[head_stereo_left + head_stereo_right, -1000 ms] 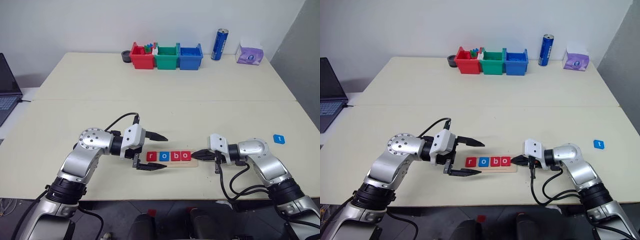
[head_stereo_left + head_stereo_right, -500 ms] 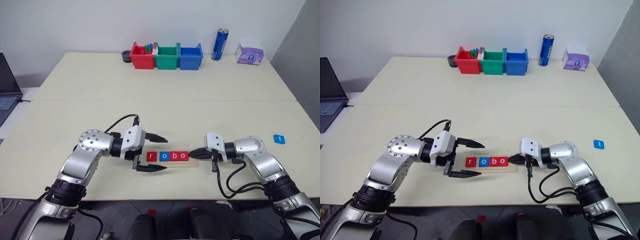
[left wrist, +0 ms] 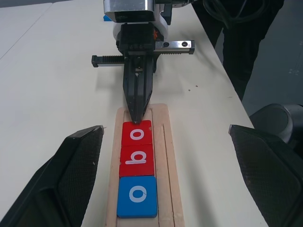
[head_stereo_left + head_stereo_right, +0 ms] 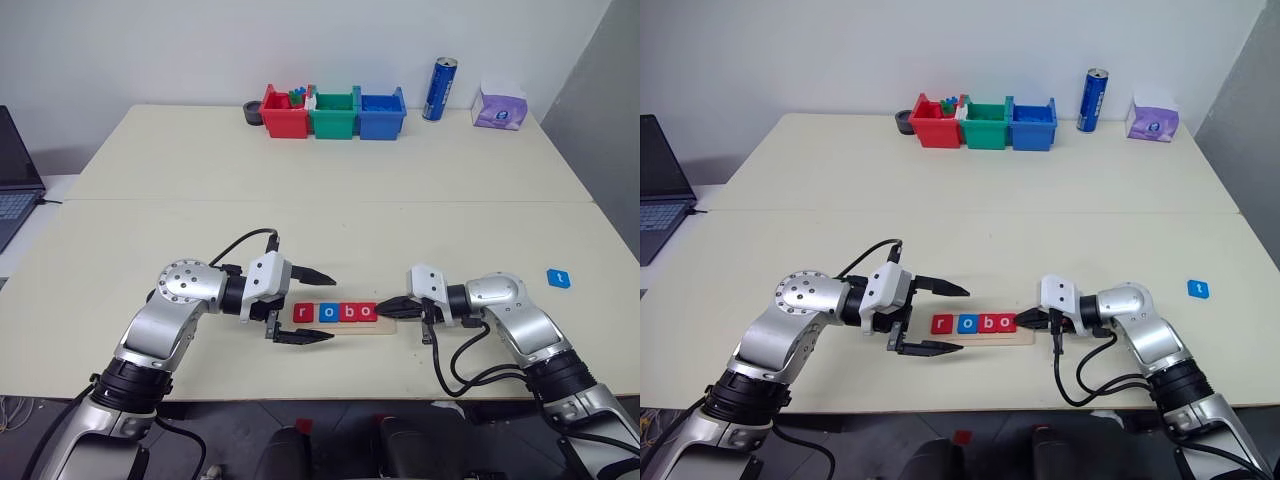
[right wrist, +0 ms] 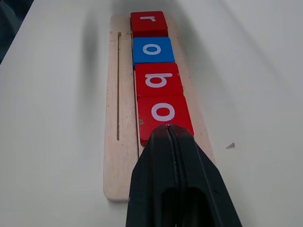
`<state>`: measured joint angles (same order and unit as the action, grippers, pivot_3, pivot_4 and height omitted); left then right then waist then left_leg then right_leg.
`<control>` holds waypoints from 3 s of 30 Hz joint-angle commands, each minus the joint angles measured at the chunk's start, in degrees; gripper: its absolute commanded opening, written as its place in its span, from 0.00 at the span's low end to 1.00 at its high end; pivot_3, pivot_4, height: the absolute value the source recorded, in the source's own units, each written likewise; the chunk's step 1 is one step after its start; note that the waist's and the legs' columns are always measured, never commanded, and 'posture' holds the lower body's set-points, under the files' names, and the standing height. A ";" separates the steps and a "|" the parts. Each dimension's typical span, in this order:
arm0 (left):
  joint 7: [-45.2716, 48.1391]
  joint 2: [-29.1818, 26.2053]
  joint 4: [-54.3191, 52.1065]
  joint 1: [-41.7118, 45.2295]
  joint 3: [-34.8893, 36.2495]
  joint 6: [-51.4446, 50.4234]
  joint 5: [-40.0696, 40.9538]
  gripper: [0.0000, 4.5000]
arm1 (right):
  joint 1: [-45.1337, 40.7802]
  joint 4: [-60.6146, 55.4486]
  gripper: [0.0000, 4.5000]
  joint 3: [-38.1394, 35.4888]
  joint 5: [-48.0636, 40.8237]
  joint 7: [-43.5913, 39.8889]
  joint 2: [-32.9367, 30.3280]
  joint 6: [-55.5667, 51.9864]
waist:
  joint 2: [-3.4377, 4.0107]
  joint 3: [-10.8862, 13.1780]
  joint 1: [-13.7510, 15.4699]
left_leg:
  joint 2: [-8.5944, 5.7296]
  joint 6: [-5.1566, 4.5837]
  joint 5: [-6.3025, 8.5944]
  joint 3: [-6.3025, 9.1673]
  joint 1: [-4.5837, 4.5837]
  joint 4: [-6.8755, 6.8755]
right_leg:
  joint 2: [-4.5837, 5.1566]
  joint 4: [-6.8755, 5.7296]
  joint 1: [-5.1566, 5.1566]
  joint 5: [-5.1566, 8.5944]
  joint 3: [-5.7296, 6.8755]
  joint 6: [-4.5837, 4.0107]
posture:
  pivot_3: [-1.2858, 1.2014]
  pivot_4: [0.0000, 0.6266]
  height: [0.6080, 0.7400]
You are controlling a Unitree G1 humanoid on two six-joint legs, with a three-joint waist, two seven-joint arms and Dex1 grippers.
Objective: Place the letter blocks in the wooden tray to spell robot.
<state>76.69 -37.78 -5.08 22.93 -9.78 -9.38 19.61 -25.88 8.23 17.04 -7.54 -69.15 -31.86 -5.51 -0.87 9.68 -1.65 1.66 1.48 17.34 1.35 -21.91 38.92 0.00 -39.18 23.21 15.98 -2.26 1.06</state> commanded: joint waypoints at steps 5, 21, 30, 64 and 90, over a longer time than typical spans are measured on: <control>-0.08 -0.27 -1.49 0.68 0.27 0.76 0.11 1.00 | 0.20 -1.45 0.01 -0.53 0.01 -0.61 -1.52 0.70 | 0.00 0.00 -0.02 | 0.00 0.00 0.00 0.00 0.01 0.00 | 0.00 0.00 0.00 0.00 0.00 0.00 | 0.52 0.24 1.00; 0.04 -0.67 -1.55 0.88 0.45 0.53 0.14 1.00 | -1.21 -0.10 0.01 1.09 1.69 0.06 1.98 1.11 | 0.00 0.00 0.00 | 0.00 0.00 0.00 0.00 0.00 0.00 | 0.00 0.00 0.00 0.00 0.00 0.00 | 0.52 0.24 1.00; 0.12 -0.76 -1.63 0.66 0.44 0.68 0.19 1.00 | -1.05 -0.50 0.01 0.67 1.40 -0.07 1.75 1.18 | 0.00 0.00 0.00 | 0.00 0.00 0.00 0.00 0.00 0.00 | 0.00 -0.01 0.00 0.00 0.00 0.00 | 0.52 0.24 1.00; -17.94 27.38 10.90 15.27 -10.46 0.66 -8.97 1.00 | 19.07 -31.27 0.95 -42.70 1.38 59.38 5.05 -40.19 | 0.12 -0.11 0.20 | -0.09 0.01 -0.01 -0.07 -0.02 -0.01 | -0.01 -0.06 0.01 -0.01 -0.15 0.04 | 0.52 0.24 1.00; -17.73 31.05 14.79 16.72 -11.56 1.77 -10.71 1.00 | 10.00 -5.44 0.95 -47.03 -3.61 63.35 7.26 -32.83 | 0.29 -0.19 0.02 | -0.10 0.01 -0.01 -0.12 -0.01 -0.05 | -0.05 -0.01 0.00 -0.01 -0.22 0.04 | 0.52 0.24 1.00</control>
<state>58.46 -6.80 11.93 39.39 -21.03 -7.89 8.44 -15.16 3.15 -28.62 -10.34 -6.15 -24.08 -39.22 -0.58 9.49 -1.63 1.56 1.49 17.33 1.23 -21.92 38.87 -0.05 -39.18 23.21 15.97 -2.48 1.10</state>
